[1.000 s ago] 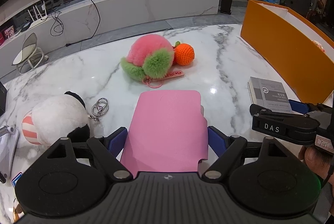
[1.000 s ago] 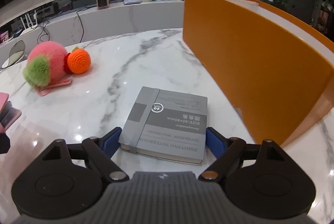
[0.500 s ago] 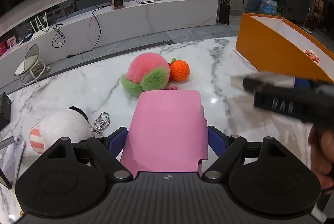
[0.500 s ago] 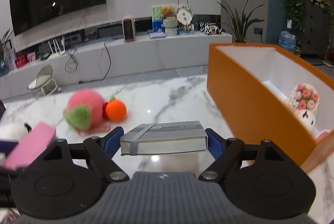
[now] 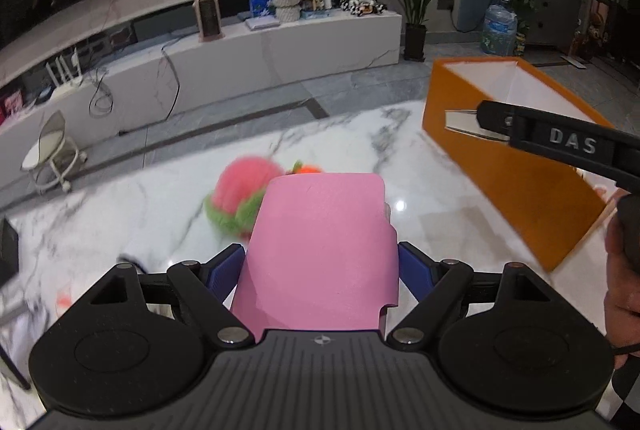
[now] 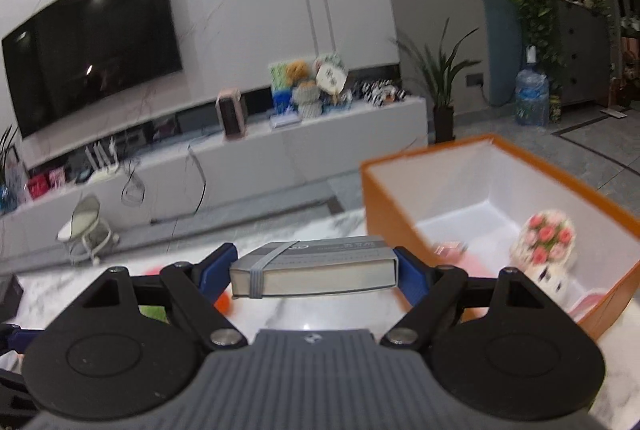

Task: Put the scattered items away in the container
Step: 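Lift the grey notebook with the right gripper while the left gripper carries the pink wallet toward the orange box, then open both grippers over the orange box to drop the wallet and notebook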

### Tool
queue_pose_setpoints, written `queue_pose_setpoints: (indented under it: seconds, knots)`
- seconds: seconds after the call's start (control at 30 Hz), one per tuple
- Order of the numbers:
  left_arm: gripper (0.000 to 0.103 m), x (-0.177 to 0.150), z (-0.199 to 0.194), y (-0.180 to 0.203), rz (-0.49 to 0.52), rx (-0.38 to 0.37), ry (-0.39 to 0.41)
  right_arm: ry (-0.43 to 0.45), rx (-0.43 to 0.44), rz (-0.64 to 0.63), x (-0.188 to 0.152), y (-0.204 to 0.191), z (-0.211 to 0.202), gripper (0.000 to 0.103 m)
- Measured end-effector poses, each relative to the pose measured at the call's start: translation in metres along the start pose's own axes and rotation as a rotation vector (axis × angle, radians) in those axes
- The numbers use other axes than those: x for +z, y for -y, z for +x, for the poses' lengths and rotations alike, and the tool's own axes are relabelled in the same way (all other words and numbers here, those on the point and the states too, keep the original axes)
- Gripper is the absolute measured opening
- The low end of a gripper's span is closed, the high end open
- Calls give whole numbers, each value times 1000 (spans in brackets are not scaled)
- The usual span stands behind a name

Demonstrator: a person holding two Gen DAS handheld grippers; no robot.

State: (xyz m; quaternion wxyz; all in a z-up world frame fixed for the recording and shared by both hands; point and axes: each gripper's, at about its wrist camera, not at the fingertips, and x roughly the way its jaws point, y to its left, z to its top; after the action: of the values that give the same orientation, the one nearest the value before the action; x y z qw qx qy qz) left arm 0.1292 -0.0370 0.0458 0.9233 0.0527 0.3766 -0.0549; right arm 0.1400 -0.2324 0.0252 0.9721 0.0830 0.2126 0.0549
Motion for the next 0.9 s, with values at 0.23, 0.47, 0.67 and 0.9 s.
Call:
queue_pose_setpoints:
  seconds: [0.23, 0.47, 0.67, 0.9]
  knots:
    - [96, 57, 1, 30, 61, -23, 49, 43, -66, 107, 30, 38, 0, 84]
    - [96, 98, 17, 71, 140, -59, 74, -15, -113, 210, 56, 83, 14, 84]
    - [96, 123, 41, 106, 214, -97, 72, -65, -163, 286, 69, 122, 26, 84]
    - [96, 145, 68, 135, 247, -128, 53, -96, -191, 349, 74, 148, 31, 84]
